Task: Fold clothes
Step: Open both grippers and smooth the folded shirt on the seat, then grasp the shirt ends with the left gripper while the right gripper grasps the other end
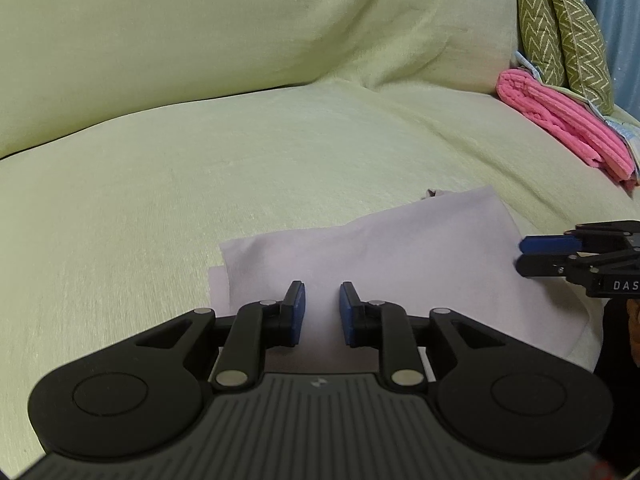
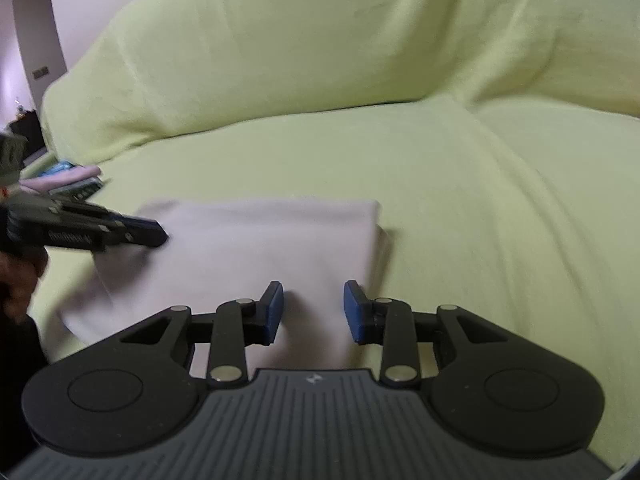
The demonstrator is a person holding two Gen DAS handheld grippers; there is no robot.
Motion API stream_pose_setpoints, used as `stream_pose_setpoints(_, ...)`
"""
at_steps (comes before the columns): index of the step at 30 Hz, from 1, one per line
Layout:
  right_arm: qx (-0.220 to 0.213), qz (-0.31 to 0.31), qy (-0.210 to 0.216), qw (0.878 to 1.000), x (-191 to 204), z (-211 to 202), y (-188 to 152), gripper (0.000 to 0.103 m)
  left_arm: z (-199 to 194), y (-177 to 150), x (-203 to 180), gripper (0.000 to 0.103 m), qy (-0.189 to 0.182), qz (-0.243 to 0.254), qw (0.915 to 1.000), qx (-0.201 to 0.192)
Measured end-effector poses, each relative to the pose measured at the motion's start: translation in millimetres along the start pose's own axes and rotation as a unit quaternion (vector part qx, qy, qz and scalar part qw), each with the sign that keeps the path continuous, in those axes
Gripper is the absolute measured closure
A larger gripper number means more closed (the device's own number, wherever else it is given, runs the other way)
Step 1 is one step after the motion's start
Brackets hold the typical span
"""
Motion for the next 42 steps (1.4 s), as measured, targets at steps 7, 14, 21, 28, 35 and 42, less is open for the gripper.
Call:
stream_pose_setpoints(7,0.022,-0.038,-0.048,0.998,5,-33,-2,0.070,-20,-3,-10,0.054,0.007,0.057,0.9984,0.002)
stream_pose_setpoints(14,0.029,-0.208,-0.038,0.977,55,-66,-25,0.055,-81,-42,-70,0.029,-0.013,0.236,0.9712,-0.030)
stream_pose_setpoints(21,0.044,-0.379,-0.014,0.924,111,-46,-48,0.055,-65,-78,-111,0.029,0.019,0.364,0.9311,-0.005)
stream_pose_setpoints(28,0.042,-0.453,0.001,0.890,141,-17,-54,0.056,-44,-72,-127,0.030,0.057,0.421,0.9046,-0.034)
stream_pose_setpoints(35,0.030,-0.496,-0.048,0.867,114,-16,-52,0.055,-52,-77,-84,0.045,0.113,0.445,0.8885,-0.017)
stream_pose_setpoints(42,0.018,-0.517,-0.051,0.854,128,-15,-52,0.056,-44,-89,-110,0.057,0.131,0.527,0.8397,-0.018)
Point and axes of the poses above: each gripper's, at about its wrist camera, not at the fingertips, and z roughly the way its jaws point, x to its left, y to its top, the point moved 5 cm from there along z, roughly the way its jaws point, and after that the axes turned 6 degrees about -x, right-handed, at the moved point
